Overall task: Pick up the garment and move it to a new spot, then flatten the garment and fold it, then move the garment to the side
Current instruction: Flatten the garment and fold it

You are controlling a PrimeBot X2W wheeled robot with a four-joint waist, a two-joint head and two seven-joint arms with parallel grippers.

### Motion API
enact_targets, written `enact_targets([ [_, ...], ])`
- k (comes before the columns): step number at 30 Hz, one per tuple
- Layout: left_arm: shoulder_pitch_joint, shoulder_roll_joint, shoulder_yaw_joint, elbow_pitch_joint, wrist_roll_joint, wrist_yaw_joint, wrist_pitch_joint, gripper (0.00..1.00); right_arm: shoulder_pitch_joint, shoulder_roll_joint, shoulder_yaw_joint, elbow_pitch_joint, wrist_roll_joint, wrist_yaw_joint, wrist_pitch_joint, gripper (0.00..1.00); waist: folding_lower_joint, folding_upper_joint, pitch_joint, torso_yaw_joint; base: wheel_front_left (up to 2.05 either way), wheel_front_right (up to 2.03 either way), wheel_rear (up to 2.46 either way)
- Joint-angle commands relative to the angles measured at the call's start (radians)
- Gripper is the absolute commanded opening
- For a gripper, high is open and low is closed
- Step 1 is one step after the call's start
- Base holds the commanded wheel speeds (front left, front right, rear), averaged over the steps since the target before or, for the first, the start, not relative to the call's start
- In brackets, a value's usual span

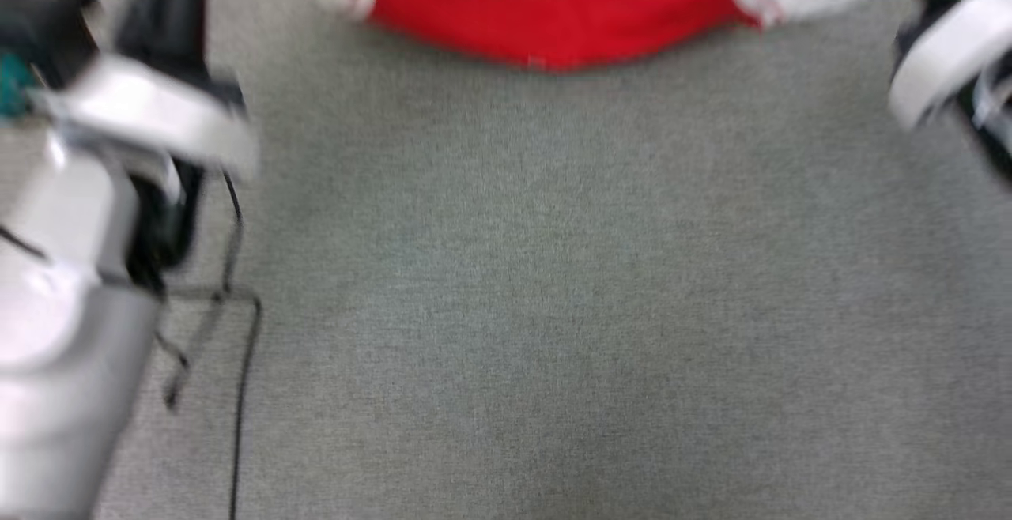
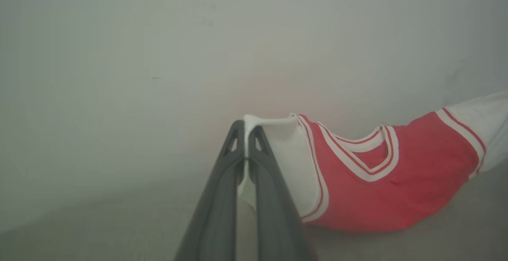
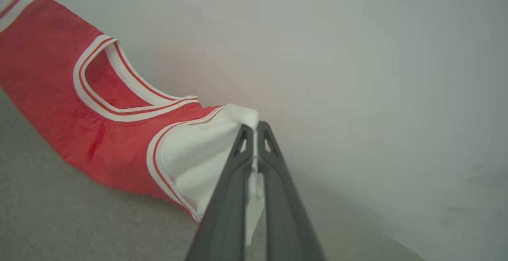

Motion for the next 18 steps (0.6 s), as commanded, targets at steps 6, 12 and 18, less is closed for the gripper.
enact_targets([
  [6, 0.270, -0.050, 0.054, -0.015, -0.012, 0.020, -0.002, 0.00, 0.242, 0.024, -0.013, -0.010, 0.027, -0.001, -0.021, 0.00, 0.0001, 0.0000, -0.131, -0.006, 0.00, 0.00, 0.00],
  [12, 0.481, -0.080, 0.118, 0.008, 0.002, 0.009, -0.002, 0.00, 0.449, 0.018, -0.044, -0.025, 0.060, -0.001, -0.028, 0.00, 0.0001, 0.0000, -0.212, -0.012, 0.00, 0.00, 0.00],
  [18, 0.647, -0.100, 0.190, 0.009, 0.018, -0.004, -0.002, 0.00, 0.633, -0.007, -0.083, -0.056, 0.073, -0.001, -0.031, 0.00, 0.0001, 0.0000, -0.265, -0.009, 0.00, 0.00, 0.00],
])
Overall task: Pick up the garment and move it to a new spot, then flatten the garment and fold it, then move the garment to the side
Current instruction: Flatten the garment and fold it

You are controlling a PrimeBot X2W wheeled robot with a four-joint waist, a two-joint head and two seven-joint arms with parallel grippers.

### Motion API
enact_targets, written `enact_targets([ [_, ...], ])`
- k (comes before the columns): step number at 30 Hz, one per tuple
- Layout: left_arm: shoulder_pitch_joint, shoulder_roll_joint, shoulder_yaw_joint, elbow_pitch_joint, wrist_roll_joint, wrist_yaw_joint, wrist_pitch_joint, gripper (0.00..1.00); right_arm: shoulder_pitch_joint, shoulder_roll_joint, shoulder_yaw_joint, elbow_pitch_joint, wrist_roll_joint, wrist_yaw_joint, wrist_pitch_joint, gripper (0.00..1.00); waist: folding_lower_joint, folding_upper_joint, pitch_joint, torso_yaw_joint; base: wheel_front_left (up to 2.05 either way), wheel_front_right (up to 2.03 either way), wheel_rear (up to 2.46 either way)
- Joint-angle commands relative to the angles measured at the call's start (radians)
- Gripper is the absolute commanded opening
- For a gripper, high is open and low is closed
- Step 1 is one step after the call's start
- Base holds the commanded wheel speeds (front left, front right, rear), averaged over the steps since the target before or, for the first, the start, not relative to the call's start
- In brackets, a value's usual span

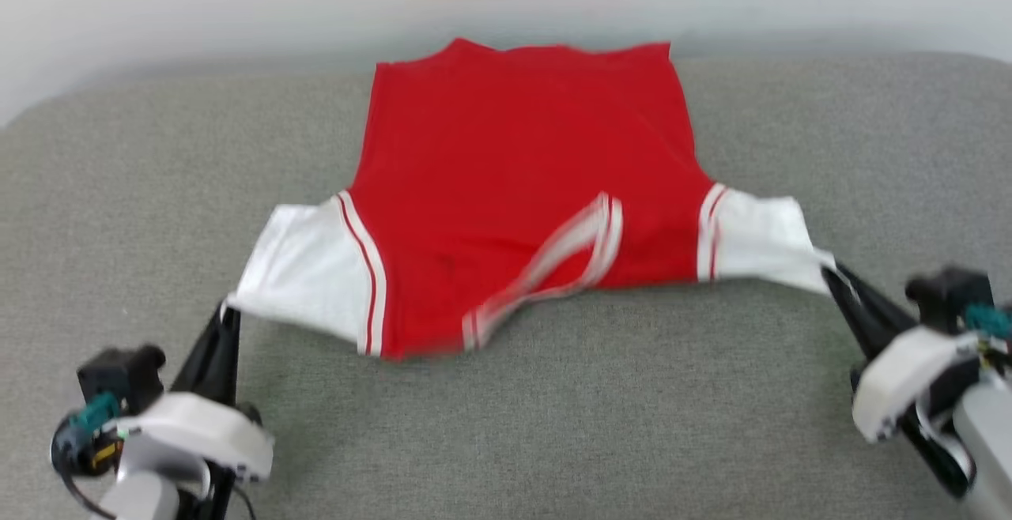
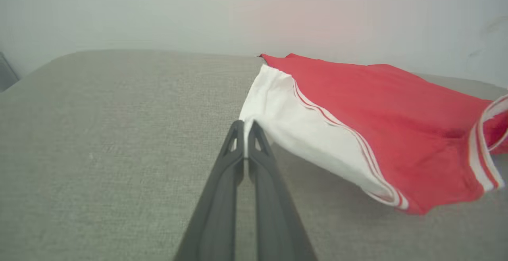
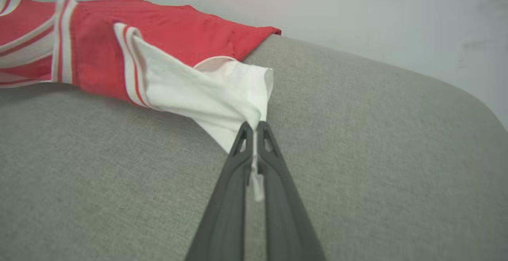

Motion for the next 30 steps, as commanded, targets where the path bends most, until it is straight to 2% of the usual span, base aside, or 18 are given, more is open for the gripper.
enact_targets([
  [1, 0.024, -0.004, 0.007, 0.001, 0.010, -0.001, -0.002, 0.00, 0.035, -0.008, -0.016, -0.006, 0.007, -0.002, -0.004, 0.00, 0.0004, -0.0001, -0.018, 0.004, 0.00, 0.00, 0.00],
  [8, 0.157, -0.033, 0.048, 0.004, 0.028, -0.009, -0.002, 0.00, 0.248, -0.034, -0.141, -0.079, 0.026, -0.002, 0.008, 0.00, 0.0004, -0.0001, -0.063, 0.025, 0.00, 0.00, 0.00],
  [15, 0.279, -0.059, 0.084, -0.007, 0.032, -0.008, -0.002, 0.00, 0.457, -0.034, -0.281, -0.201, 0.016, -0.002, 0.069, 0.00, 0.0004, -0.0001, -0.072, 0.036, 0.00, 0.00, 0.00],
  [22, 0.336, -0.093, 0.082, 0.004, 0.052, -0.011, -0.002, 0.00, 0.659, 0.004, -0.385, -0.332, 0.063, -0.002, 0.181, 0.00, 0.0004, -0.0001, -0.071, 0.055, 0.00, 0.00, 0.00],
  [28, 0.332, -0.122, 0.078, 0.015, 0.077, -0.020, -0.002, 0.00, 0.727, 0.035, -0.463, -0.376, 0.038, -0.002, 0.230, 0.00, 0.0004, -0.0001, -0.068, 0.062, 0.00, 0.00, 0.00],
  [30, 0.318, -0.127, 0.076, 0.014, 0.085, -0.024, -0.002, 0.00, 0.719, 0.056, -0.490, -0.386, 0.024, -0.002, 0.229, 0.29, 0.0004, -0.0001, -0.065, 0.064, 0.00, 0.00, 0.00],
])
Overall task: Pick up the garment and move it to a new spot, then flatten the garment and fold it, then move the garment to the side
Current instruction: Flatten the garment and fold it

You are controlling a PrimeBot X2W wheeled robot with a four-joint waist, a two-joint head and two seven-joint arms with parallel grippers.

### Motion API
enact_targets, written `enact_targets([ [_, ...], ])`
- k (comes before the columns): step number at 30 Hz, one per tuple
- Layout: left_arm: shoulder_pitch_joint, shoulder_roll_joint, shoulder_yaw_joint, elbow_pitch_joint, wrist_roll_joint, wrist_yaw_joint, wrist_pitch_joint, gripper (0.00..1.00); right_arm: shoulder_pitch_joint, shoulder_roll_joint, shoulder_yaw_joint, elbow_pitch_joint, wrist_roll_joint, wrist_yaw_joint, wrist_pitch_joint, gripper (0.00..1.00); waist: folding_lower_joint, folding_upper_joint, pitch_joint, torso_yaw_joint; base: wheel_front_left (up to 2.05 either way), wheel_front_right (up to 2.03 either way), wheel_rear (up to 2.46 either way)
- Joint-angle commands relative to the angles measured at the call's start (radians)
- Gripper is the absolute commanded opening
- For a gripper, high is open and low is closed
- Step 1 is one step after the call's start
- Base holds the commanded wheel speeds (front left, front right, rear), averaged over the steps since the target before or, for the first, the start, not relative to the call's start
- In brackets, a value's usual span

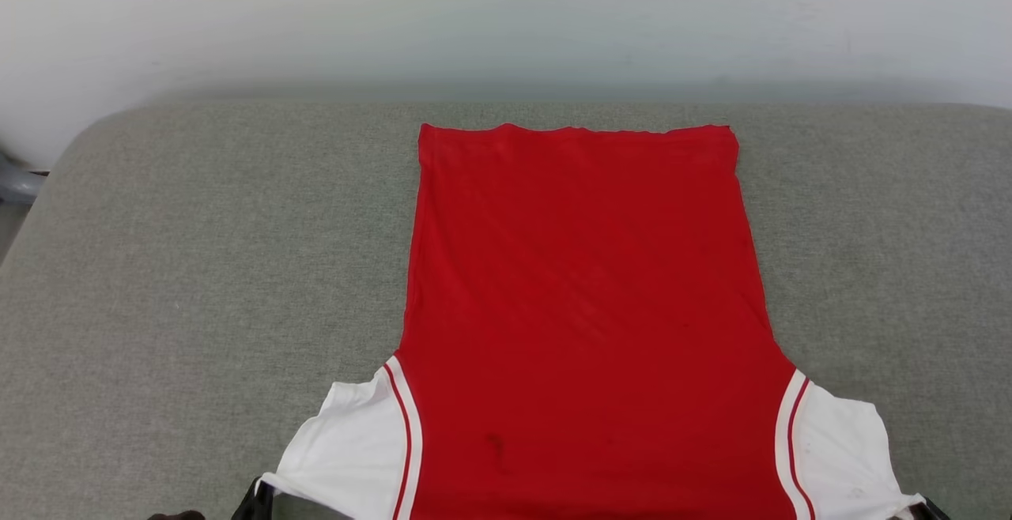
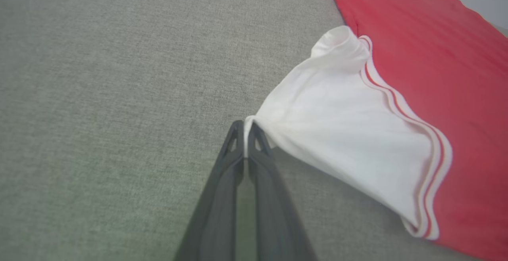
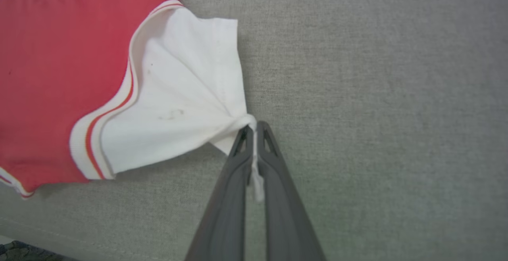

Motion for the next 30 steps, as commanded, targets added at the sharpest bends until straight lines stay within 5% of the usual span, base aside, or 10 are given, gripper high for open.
enact_targets([
  [1, -0.018, -0.004, 0.001, -0.001, 0.010, -0.005, -0.002, 0.00, -0.006, 0.010, -0.015, -0.008, -0.015, -0.002, 0.003, 0.27, 0.0000, -0.0001, 0.003, 0.002, 0.00, 0.00, 0.00],
  [3, -0.028, -0.011, -0.005, -0.004, 0.020, -0.007, -0.002, 0.00, -0.019, 0.020, -0.027, -0.021, -0.033, -0.002, 0.006, 0.42, 0.0000, -0.0001, 0.005, 0.005, 0.00, 0.00, 0.00],
  [4, -0.031, -0.016, -0.005, -0.006, 0.023, -0.008, -0.002, 0.00, -0.025, 0.024, -0.035, -0.027, -0.042, -0.002, 0.006, 0.86, 0.0000, -0.0001, 0.005, 0.006, 0.00, 0.00, 0.00],
  [5, -0.033, -0.020, -0.007, -0.008, 0.028, -0.007, -0.002, 0.00, -0.031, 0.026, -0.043, -0.035, -0.049, -0.002, 0.006, 1.00, 0.0000, -0.0001, 0.006, 0.007, 0.00, 0.00, 0.00],
  [15, -0.060, -0.061, -0.009, -0.064, 0.070, -0.017, -0.002, 0.00, -0.168, -0.032, -0.187, -0.214, -0.088, -0.002, 0.033, 1.00, 0.0000, -0.0001, 0.038, 0.039, 0.00, 0.00, 0.00],
  [21, -0.100, -0.086, -0.013, -0.125, 0.111, -0.023, -0.002, 0.00, -0.388, -0.111, -0.236, -0.279, -0.074, -0.002, 0.125, 1.00, 0.0000, -0.0001, 0.100, 0.088, 0.00, 0.00, 0.00],
  [30, -0.170, -0.143, -0.016, -0.191, 0.168, -0.045, -0.002, 0.00, -0.784, -0.262, -0.129, -0.188, -0.027, -0.002, 0.408, 1.00, 0.0000, -0.0001, 0.239, 0.177, 0.00, 0.00, 0.00],
])
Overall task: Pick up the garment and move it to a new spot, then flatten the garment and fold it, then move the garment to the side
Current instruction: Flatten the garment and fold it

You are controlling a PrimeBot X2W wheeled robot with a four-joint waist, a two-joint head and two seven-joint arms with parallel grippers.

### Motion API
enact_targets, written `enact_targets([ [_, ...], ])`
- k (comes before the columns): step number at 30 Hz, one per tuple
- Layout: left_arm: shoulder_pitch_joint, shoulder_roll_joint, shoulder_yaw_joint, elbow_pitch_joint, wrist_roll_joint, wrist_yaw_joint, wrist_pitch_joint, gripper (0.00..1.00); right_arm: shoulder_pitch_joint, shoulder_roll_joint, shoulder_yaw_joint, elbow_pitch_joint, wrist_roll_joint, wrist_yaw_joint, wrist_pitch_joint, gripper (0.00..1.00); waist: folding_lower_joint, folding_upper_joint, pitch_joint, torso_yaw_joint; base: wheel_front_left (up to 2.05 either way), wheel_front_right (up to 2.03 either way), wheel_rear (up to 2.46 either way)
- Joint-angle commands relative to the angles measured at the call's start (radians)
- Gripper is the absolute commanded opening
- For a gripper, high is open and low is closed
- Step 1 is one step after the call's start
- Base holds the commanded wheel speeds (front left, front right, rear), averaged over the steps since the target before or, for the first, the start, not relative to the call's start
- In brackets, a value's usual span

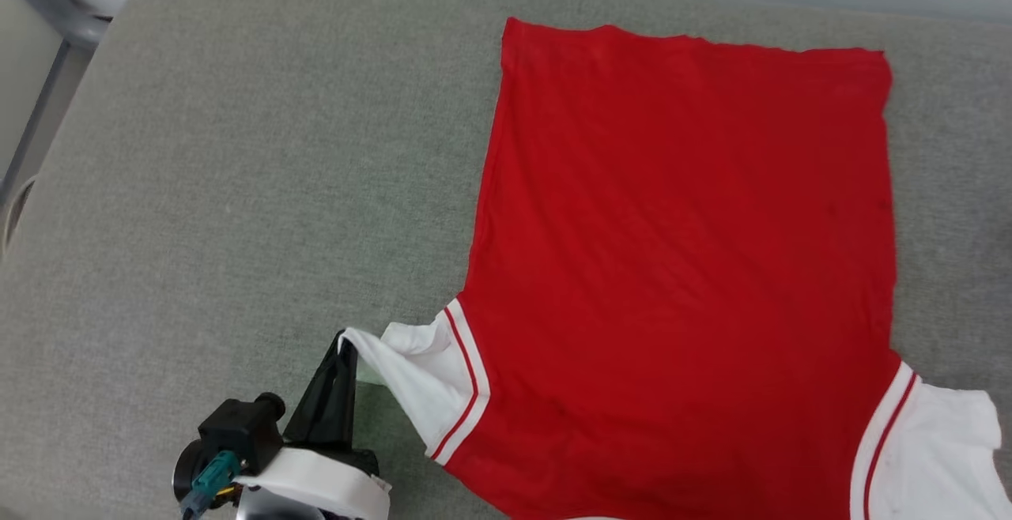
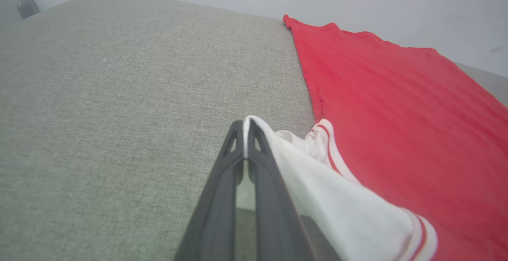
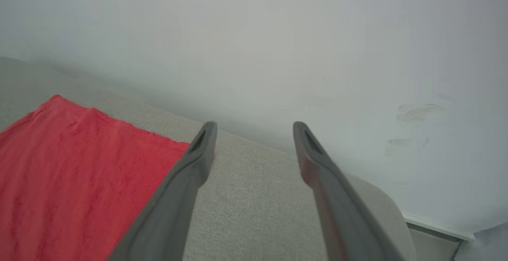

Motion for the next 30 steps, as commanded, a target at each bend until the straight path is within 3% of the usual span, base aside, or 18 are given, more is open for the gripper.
enact_targets([
  [1, -0.017, -0.005, 0.001, -0.006, 0.006, -0.005, -0.002, 0.00, -0.020, -0.007, 0.012, 0.007, 0.002, -0.001, 0.022, 1.00, -0.0002, 0.0000, 0.054, 0.045, 0.00, 0.00, 0.00],
  [9, -0.079, -0.057, -0.011, -0.025, 0.042, -0.039, -0.002, 0.00, -0.287, -0.017, 0.150, 0.160, 0.078, -0.001, 0.531, 1.00, -0.0002, 0.0000, 0.175, 0.113, 0.00, 0.00, 0.00],
  [12, -0.104, -0.070, -0.021, -0.024, 0.055, -0.047, -0.002, 0.00, -0.362, -0.008, 0.165, 0.198, 0.063, -0.001, 0.654, 1.00, -0.0002, 0.0000, 0.216, 0.141, 0.00, 0.00, 0.00],
  [22, -0.171, -0.093, -0.046, -0.032, 0.068, -0.065, -0.002, 0.00, -0.480, 0.035, 0.144, 0.296, -0.053, -0.001, 0.753, 1.00, -0.0002, 0.0000, 0.331, 0.209, 0.00, 0.00, 0.00],
  [30, -0.188, -0.097, -0.052, -0.032, 0.062, -0.067, -0.002, 0.00, -0.349, 0.046, 0.165, 0.362, -0.068, -0.001, 0.799, 1.00, -0.0002, 0.0000, 0.366, 0.225, 0.00, 0.00, 0.00],
])
